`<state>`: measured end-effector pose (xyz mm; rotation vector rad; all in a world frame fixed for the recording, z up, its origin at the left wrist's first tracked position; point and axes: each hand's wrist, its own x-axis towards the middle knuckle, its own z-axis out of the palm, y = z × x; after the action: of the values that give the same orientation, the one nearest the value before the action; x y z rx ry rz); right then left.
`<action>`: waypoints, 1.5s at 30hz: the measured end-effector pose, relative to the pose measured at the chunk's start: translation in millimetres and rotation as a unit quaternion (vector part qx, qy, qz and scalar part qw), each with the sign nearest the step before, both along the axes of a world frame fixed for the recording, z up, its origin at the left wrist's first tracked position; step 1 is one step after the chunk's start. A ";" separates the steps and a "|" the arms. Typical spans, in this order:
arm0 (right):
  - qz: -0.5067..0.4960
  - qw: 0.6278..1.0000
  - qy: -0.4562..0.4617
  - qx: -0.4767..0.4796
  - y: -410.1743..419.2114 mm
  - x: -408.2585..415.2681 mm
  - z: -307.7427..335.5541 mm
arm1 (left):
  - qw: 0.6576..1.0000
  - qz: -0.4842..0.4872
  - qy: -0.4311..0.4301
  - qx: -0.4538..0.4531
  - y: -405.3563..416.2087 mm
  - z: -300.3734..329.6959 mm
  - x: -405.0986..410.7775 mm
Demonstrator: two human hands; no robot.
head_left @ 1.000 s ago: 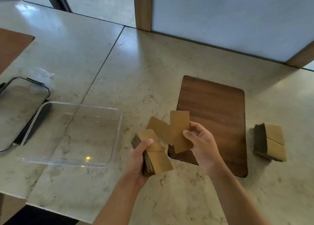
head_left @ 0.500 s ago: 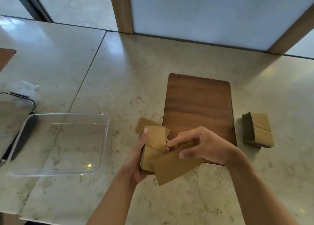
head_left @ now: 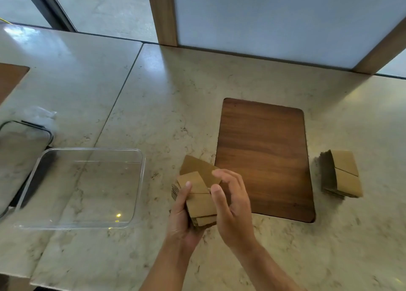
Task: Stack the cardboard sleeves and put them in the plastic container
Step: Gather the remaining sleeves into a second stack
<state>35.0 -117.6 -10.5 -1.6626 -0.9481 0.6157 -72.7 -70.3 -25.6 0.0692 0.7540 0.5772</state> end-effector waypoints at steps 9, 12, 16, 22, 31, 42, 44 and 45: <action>0.055 0.998 -0.006 -0.018 30.1 -4.3 -18.5 | 0.999 0.041 0.011 0.012 7.6 -12.8 -24.2; 0.007 0.977 -0.135 -0.163 51.2 18.0 -22.2 | 0.997 0.043 0.067 0.013 12.7 -17.2 -33.8; 0.111 0.885 -0.308 -0.330 63.7 28.6 -22.5 | 0.994 0.055 0.083 0.038 16.8 -15.0 -37.9; -0.070 0.957 0.197 -0.202 50.9 46.3 -0.2 | 0.988 0.041 0.139 0.057 21.3 -11.5 -36.2; -0.056 0.941 0.257 -0.212 31.2 26.8 10.2 | 0.980 -0.013 0.168 0.102 27.6 -4.7 -2.3; 0.172 0.922 0.287 -0.195 15.6 114.0 26.9 | 0.978 -0.122 0.139 0.099 39.4 1.3 -0.9; 0.305 0.885 0.274 -0.219 21.2 126.2 35.8 | 0.967 -0.184 0.135 0.112 42.4 5.6 -2.0; 0.342 0.879 0.233 -0.237 26.8 126.8 37.6 | 0.960 -0.213 0.137 0.121 42.8 7.7 -0.7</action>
<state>161.8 -90.8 27.1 -1.4375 -1.0647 1.7627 -73.4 -27.5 -17.8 0.5351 0.9010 0.2463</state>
